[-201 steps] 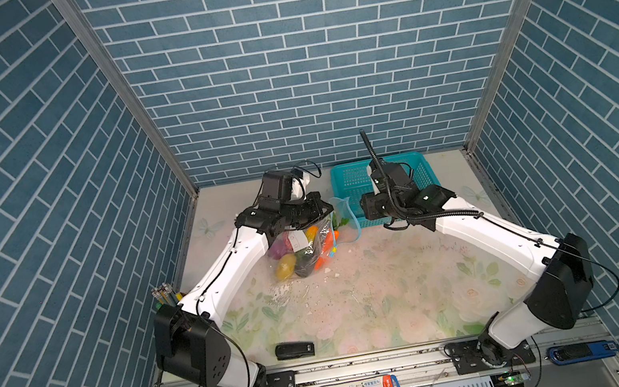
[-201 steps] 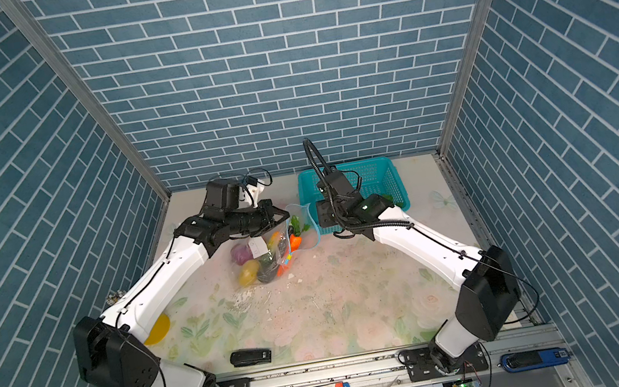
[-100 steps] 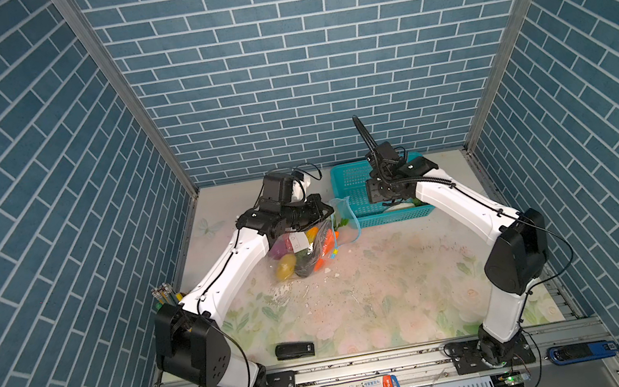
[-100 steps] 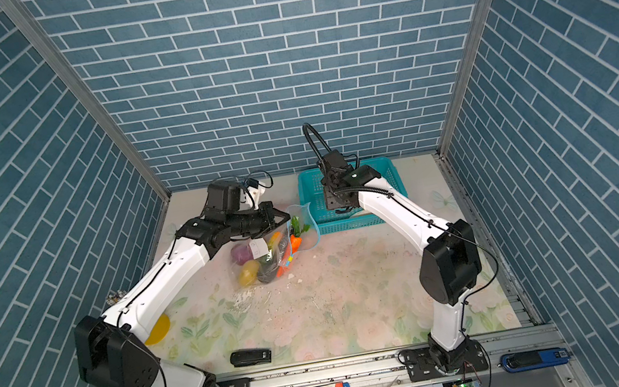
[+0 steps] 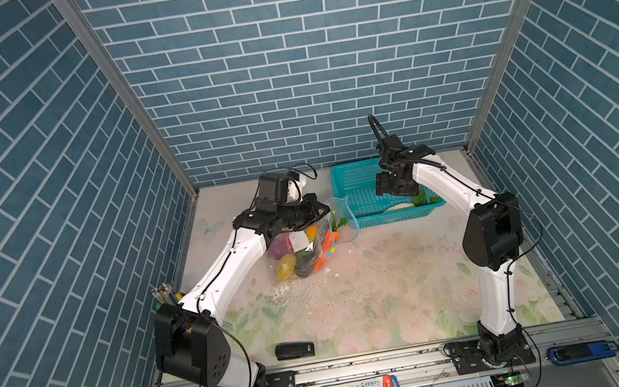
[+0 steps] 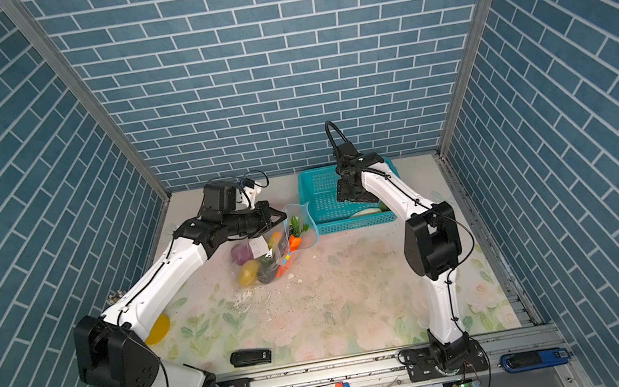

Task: Place the food in the zip-top bag and seal the zipper
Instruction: 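Withdraw the open right gripper from the bag over the basket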

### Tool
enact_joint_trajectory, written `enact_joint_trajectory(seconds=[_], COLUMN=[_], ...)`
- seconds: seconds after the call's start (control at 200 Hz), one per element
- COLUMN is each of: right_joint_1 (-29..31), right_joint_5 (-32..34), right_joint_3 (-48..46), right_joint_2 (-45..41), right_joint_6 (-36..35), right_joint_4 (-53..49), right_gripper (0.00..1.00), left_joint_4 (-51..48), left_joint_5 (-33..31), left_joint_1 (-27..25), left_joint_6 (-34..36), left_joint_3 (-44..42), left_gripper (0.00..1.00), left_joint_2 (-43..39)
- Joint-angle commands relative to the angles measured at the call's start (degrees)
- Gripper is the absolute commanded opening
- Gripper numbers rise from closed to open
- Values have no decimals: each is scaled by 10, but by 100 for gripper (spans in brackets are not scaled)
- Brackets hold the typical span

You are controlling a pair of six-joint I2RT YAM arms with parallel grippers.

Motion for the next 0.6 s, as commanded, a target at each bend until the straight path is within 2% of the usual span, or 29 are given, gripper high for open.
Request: enact_joint_trajectory(seconds=[0.0,0.165,0.59], right_joint_1=[-17,-43,-85], right_joint_5=[-14,-15,-69], right_joint_3=[17,22,18], right_joint_2=[15,36,76], right_joint_6=[45,59,81], right_joint_4=[-14,-24,-35], right_gripper=[81,82,82], left_joint_4=[15,17,36], left_joint_5=[15,18,28], left_joint_1=[12,19,33], left_joint_6=[1,1,-7], left_joint_3=[-9,-21,-43], left_gripper=[0,0,0], left_joint_2=[5,-6,-23])
